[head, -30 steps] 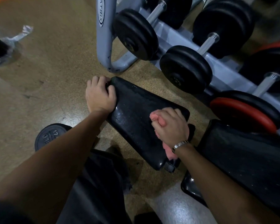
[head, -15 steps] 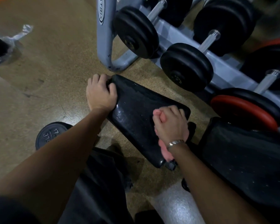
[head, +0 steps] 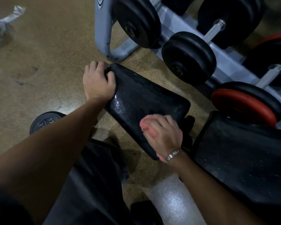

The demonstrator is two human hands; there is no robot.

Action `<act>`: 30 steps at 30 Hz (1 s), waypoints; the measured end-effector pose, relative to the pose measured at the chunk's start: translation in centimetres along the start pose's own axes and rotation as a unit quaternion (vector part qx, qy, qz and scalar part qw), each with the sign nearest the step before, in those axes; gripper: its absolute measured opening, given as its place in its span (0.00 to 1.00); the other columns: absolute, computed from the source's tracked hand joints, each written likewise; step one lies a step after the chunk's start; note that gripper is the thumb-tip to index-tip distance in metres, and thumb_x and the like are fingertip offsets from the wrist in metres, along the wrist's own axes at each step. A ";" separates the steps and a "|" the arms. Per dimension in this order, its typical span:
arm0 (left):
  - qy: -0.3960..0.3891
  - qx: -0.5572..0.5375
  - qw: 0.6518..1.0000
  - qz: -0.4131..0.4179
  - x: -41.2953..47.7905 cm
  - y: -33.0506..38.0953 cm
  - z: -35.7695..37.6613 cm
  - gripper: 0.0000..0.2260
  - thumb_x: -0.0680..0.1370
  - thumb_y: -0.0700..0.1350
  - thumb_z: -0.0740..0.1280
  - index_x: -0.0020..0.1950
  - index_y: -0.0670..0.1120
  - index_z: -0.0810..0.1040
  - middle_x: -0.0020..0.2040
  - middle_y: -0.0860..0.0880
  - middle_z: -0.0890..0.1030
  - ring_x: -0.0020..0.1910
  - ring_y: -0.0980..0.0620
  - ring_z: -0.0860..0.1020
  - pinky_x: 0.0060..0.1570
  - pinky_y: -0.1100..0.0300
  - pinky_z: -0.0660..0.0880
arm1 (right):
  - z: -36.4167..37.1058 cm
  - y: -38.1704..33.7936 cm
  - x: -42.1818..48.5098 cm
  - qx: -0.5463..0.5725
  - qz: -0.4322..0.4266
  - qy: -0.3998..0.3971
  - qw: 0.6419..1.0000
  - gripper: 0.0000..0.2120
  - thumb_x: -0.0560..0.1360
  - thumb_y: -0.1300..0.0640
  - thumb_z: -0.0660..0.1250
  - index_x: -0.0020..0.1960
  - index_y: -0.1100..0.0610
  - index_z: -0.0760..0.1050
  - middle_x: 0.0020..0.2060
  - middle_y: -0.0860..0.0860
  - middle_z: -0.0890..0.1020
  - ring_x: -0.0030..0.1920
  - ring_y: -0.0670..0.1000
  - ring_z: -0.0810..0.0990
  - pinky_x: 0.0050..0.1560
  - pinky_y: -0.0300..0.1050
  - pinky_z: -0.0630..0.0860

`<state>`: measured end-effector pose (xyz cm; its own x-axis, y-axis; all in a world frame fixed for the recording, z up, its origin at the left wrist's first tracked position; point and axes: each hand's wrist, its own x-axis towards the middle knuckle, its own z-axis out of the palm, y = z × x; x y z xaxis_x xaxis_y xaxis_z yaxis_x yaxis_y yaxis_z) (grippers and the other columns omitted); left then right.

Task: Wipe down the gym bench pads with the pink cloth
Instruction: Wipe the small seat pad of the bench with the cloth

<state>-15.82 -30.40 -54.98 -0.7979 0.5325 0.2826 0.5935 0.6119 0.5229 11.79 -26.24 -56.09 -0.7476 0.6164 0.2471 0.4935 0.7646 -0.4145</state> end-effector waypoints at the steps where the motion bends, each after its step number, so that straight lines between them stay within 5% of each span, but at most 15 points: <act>1: 0.001 -0.002 1.000 -0.001 0.0 0.0 0.0 0.15 0.77 0.48 0.60 0.56 0.44 0.82 0.52 0.41 0.79 0.53 0.39 0.75 0.52 0.48 0.71 | -0.2 0.9 -0.2 -0.014 -0.032 -0.007 0.999 0.07 0.74 0.46 0.71 0.50 0.45 0.84 0.53 0.41 0.83 0.48 0.51 0.78 0.48 0.49 0.79; 6: -0.003 0.005 1.000 -0.004 0.2 0.0 0.1 0.16 0.77 0.49 0.60 0.56 0.43 0.81 0.53 0.41 0.79 0.54 0.38 0.76 0.51 0.46 0.73 | 0.2 -1.0 1.4 -0.008 0.075 0.011 0.997 0.06 0.75 0.47 0.69 0.51 0.43 0.83 0.52 0.42 0.82 0.49 0.50 0.76 0.48 0.48 0.78; 12: -0.004 0.001 1.000 -0.004 0.0 0.1 -0.1 0.16 0.77 0.49 0.59 0.56 0.43 0.81 0.53 0.41 0.79 0.54 0.38 0.76 0.51 0.46 0.72 | -0.6 0.3 -0.3 -0.035 -0.103 -0.023 0.994 0.07 0.71 0.47 0.74 0.46 0.48 0.84 0.46 0.44 0.84 0.45 0.53 0.78 0.42 0.50 0.77; 17: -0.005 0.012 1.000 -0.005 0.1 -0.1 0.1 0.17 0.77 0.50 0.59 0.56 0.43 0.81 0.53 0.41 0.79 0.53 0.38 0.76 0.51 0.45 0.73 | 0.6 -2.0 0.6 -0.019 0.004 0.008 1.000 0.07 0.75 0.47 0.71 0.50 0.46 0.84 0.51 0.43 0.83 0.49 0.51 0.77 0.47 0.46 0.75; 23: -0.006 -0.002 1.000 -0.007 0.0 -0.2 0.1 0.16 0.77 0.50 0.59 0.57 0.44 0.81 0.53 0.42 0.79 0.54 0.39 0.75 0.52 0.46 0.73 | -0.6 1.3 0.4 -0.051 -0.228 -0.047 0.971 0.08 0.70 0.46 0.74 0.42 0.50 0.83 0.41 0.47 0.83 0.42 0.54 0.78 0.40 0.50 0.74; 27: -0.002 0.000 1.000 -0.006 0.1 -0.1 0.0 0.17 0.77 0.49 0.58 0.56 0.43 0.81 0.53 0.41 0.79 0.53 0.39 0.76 0.51 0.45 0.73 | 0.0 -0.3 1.6 -0.045 -0.080 0.035 0.995 0.04 0.71 0.50 0.73 0.42 0.49 0.84 0.43 0.46 0.84 0.43 0.53 0.78 0.41 0.49 0.76; 30: -0.008 -0.004 1.000 -0.005 0.1 -0.1 -0.1 0.17 0.77 0.49 0.57 0.56 0.43 0.81 0.53 0.41 0.79 0.53 0.39 0.76 0.51 0.45 0.73 | 0.2 -0.7 -0.6 -0.023 -0.130 -0.002 0.991 0.06 0.71 0.48 0.74 0.46 0.49 0.84 0.47 0.46 0.84 0.45 0.53 0.79 0.43 0.47 0.75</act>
<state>-15.93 -30.48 -54.95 -0.8016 0.5360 0.2648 0.5850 0.6119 0.5323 11.80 -27.19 -56.06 -0.8538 0.3975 0.3362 0.3045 0.9051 -0.2968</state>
